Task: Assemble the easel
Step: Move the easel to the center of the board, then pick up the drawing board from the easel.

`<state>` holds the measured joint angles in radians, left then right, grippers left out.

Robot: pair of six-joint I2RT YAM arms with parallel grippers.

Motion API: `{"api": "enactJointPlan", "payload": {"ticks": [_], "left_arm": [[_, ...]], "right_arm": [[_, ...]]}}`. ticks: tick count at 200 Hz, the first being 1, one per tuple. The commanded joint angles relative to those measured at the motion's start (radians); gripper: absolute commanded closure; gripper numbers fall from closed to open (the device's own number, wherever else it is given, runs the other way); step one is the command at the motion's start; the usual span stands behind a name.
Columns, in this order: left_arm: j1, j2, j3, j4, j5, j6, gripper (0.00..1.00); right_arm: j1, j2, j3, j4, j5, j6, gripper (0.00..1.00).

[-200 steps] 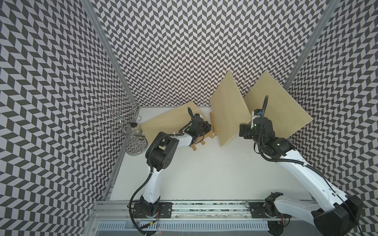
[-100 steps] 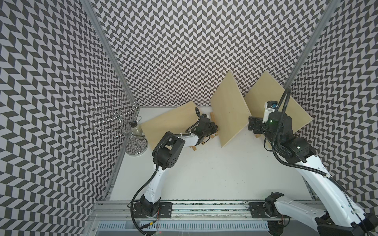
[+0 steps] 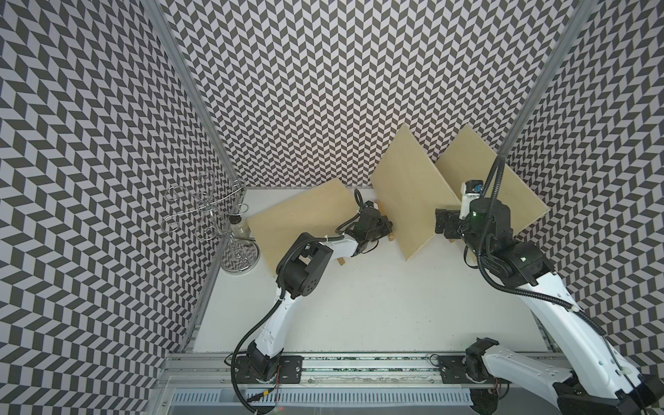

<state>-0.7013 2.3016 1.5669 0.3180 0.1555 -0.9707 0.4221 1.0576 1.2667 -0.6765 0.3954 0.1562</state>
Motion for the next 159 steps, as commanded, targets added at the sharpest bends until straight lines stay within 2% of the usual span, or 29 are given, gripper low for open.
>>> {"api": "enactJointPlan", "payload": {"ticks": [1, 47, 70, 90, 106, 132, 159], "left_arm": [[-0.042, 0.043, 0.044, -0.044, 0.038, -0.006, 1.0], [-0.048, 0.059, 0.085, -0.069, 0.027, -0.011, 1.0], [-0.037, 0.01, 0.039, -0.071, 0.014, -0.004, 1.0], [-0.007, -0.104, -0.059, -0.083, -0.032, 0.02, 1.0], [0.027, -0.21, -0.101, -0.186, -0.099, 0.077, 1.0], [0.084, -0.403, -0.202, -0.305, -0.184, 0.201, 0.9], [0.178, -0.599, -0.373, -0.396, -0.197, 0.22, 0.79]], "right_arm": [[-0.007, -0.034, 0.011, 0.01, -0.003, -0.023, 0.07], [-0.009, -0.048, -0.004, 0.003, -0.024, -0.027, 0.07], [-0.009, -0.045, -0.012, 0.005, -0.069, -0.032, 0.08], [-0.008, -0.052, -0.026, 0.018, -0.126, -0.04, 0.08], [-0.007, -0.067, -0.043, 0.053, -0.202, -0.066, 0.09], [0.005, -0.058, -0.053, 0.099, -0.313, -0.066, 0.1], [0.084, -0.003, -0.088, 0.15, -0.344, -0.045, 0.1]]}}
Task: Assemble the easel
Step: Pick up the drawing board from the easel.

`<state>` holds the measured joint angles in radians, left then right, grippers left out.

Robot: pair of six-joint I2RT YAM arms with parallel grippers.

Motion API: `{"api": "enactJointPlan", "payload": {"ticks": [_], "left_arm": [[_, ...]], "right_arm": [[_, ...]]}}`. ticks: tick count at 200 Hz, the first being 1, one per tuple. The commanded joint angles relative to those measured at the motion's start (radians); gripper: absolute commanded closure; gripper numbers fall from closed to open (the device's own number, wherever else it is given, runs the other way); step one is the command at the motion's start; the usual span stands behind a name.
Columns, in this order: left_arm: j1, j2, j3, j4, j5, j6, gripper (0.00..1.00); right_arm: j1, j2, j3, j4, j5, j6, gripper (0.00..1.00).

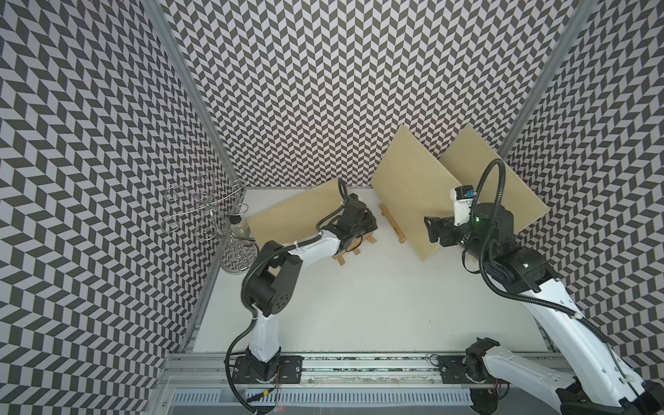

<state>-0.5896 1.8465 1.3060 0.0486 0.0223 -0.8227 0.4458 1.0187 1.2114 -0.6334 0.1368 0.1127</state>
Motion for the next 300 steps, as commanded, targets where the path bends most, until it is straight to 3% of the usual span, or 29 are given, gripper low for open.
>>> {"api": "enactJointPlan", "payload": {"ticks": [1, 29, 81, 103, 139, 177, 211, 252, 300], "left_arm": [[0.069, -0.151, -0.12, -0.129, -0.064, 0.073, 0.78], [0.191, -0.351, -0.336, -0.189, -0.063, 0.083, 0.71], [0.473, -0.651, -0.64, -0.265, -0.012, 0.101, 0.46], [0.58, -0.686, -0.68, -0.284, 0.033, 0.102, 0.32], [0.754, -0.609, -0.699, -0.28, 0.141, 0.054, 0.18], [0.77, -0.578, -0.684, -0.268, 0.085, 0.023, 0.11], [0.772, -0.548, -0.706, -0.235, 0.029, -0.01, 0.09], [0.773, -0.457, -0.706, -0.19, 0.012, -0.028, 0.09], [0.774, -0.408, -0.71, -0.165, 0.039, -0.042, 0.09]], "right_arm": [[0.063, 0.039, -0.034, 0.11, -0.086, 0.0, 0.1], [0.12, 0.135, -0.074, 0.202, -0.179, 0.062, 0.1], [0.209, 0.34, -0.098, 0.33, -0.274, 0.163, 0.1], [0.209, 0.429, -0.094, 0.36, -0.317, 0.209, 0.1], [0.209, 0.568, 0.0, 0.324, -0.334, 0.204, 0.09], [0.205, 0.73, 0.135, 0.321, -0.183, 0.166, 0.08], [0.156, 0.928, 0.353, 0.26, -0.06, 0.141, 0.07], [0.028, 1.174, 0.615, 0.217, -0.246, 0.153, 0.07], [-0.019, 1.249, 0.596, 0.395, -0.415, 0.062, 0.08]]}}
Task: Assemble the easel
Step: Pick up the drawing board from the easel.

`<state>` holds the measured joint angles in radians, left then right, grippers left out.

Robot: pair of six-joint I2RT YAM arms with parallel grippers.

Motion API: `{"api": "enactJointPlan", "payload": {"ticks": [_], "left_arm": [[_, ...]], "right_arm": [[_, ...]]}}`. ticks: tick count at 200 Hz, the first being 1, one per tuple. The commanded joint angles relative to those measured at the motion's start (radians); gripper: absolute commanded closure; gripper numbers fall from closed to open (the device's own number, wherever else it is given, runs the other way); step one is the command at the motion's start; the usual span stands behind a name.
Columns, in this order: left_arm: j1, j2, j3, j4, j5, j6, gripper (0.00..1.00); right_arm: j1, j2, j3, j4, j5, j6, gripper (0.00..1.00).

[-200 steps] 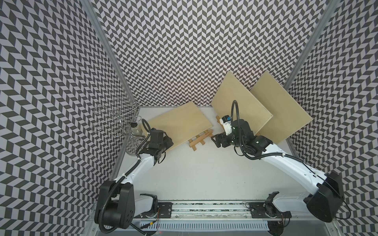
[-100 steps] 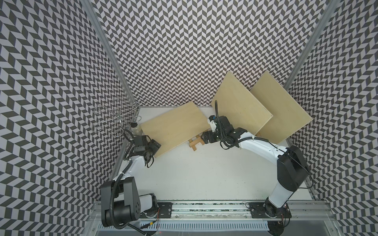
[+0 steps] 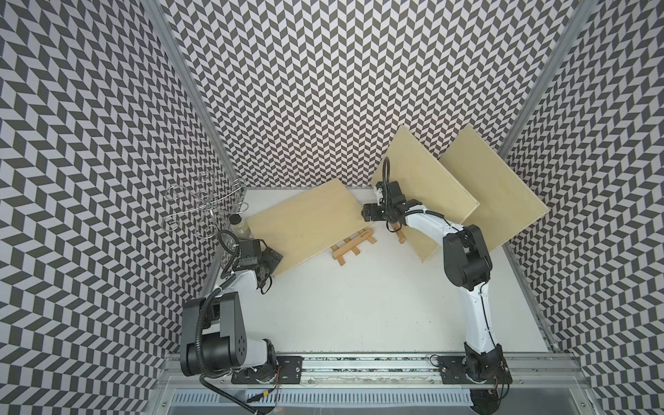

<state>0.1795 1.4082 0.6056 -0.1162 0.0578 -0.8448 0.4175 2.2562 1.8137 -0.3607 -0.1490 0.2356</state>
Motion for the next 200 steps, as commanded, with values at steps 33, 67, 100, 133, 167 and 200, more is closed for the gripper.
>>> {"api": "enactJointPlan", "payload": {"ticks": [33, 67, 100, 133, 167, 200], "left_arm": [[0.003, 0.046, -0.012, 0.003, 0.011, -0.023, 0.09], [0.004, 0.043, -0.013, 0.003, 0.012, -0.023, 0.09], [0.004, 0.041, -0.015, 0.007, 0.019, -0.022, 0.09], [0.004, 0.048, -0.014, 0.007, 0.022, -0.023, 0.11], [0.001, 0.058, -0.014, 0.013, 0.036, -0.025, 0.19], [-0.007, 0.077, -0.013, 0.02, 0.056, -0.024, 0.24]], "right_arm": [[0.007, 0.042, -0.012, 0.184, -0.22, -0.06, 0.09], [0.015, 0.102, 0.046, 0.183, -0.237, -0.036, 0.09], [0.02, 0.176, 0.131, 0.135, -0.216, -0.04, 0.09], [0.028, 0.206, 0.146, 0.133, -0.284, -0.072, 0.1], [0.038, 0.134, 0.058, 0.228, -0.454, -0.073, 0.12], [0.037, 0.012, -0.103, 0.421, -0.621, 0.004, 0.14]]}}
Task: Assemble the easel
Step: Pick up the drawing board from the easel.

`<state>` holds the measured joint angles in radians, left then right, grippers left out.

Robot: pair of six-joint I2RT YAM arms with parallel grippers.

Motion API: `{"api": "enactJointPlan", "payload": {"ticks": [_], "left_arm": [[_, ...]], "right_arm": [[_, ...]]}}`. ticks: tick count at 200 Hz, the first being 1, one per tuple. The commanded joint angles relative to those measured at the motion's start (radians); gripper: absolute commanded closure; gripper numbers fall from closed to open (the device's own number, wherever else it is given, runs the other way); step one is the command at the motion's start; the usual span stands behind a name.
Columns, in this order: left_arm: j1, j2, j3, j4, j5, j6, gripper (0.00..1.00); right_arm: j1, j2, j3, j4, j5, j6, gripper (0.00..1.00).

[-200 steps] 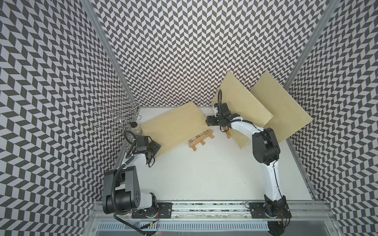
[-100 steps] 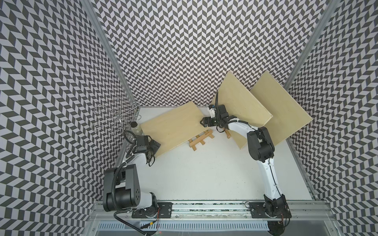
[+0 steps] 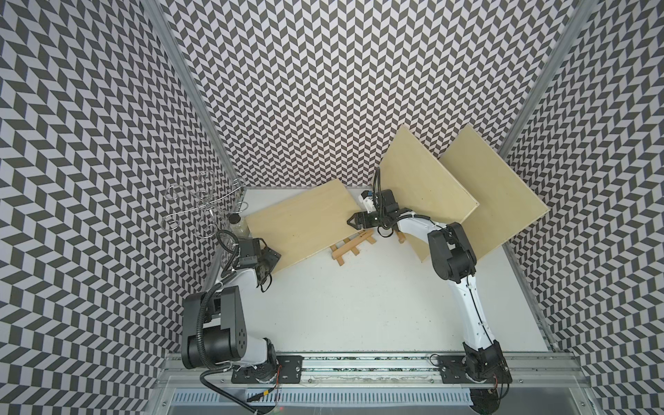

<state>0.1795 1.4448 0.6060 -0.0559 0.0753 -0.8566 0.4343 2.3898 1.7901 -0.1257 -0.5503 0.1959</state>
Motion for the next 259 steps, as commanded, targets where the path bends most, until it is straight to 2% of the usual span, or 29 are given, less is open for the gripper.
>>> {"api": "enactJointPlan", "payload": {"ticks": [1, 45, 101, 133, 178, 220, 253, 259], "left_arm": [[-0.007, 0.041, -0.013, -0.04, 0.039, -0.012, 0.24], [-0.018, 0.053, -0.01, -0.037, 0.051, -0.009, 0.26], [-0.037, 0.055, -0.01, -0.034, 0.054, -0.004, 0.26], [-0.044, 0.063, -0.008, -0.03, 0.063, -0.002, 0.26], [-0.055, 0.065, -0.005, -0.029, 0.072, 0.003, 0.26], [-0.07, 0.061, -0.004, -0.023, 0.077, 0.009, 0.26], [-0.088, 0.058, 0.008, -0.019, 0.098, 0.024, 0.25], [-0.093, 0.057, 0.01, -0.019, 0.104, 0.028, 0.25]], "right_arm": [[0.021, -0.125, -0.083, 0.19, -0.225, 0.047, 0.14], [0.023, -0.21, -0.229, 0.43, -0.375, 0.191, 0.17], [0.045, -0.281, -0.241, 0.412, -0.398, 0.151, 0.27], [0.046, -0.321, -0.244, 0.38, -0.381, 0.117, 0.38], [0.053, -0.344, -0.253, 0.393, -0.398, 0.15, 0.68], [0.087, -0.415, -0.276, 0.379, -0.368, 0.144, 0.84], [0.097, -0.506, -0.329, 0.387, -0.305, 0.159, 1.0], [0.098, -0.526, -0.338, 0.383, -0.292, 0.162, 1.0]]}}
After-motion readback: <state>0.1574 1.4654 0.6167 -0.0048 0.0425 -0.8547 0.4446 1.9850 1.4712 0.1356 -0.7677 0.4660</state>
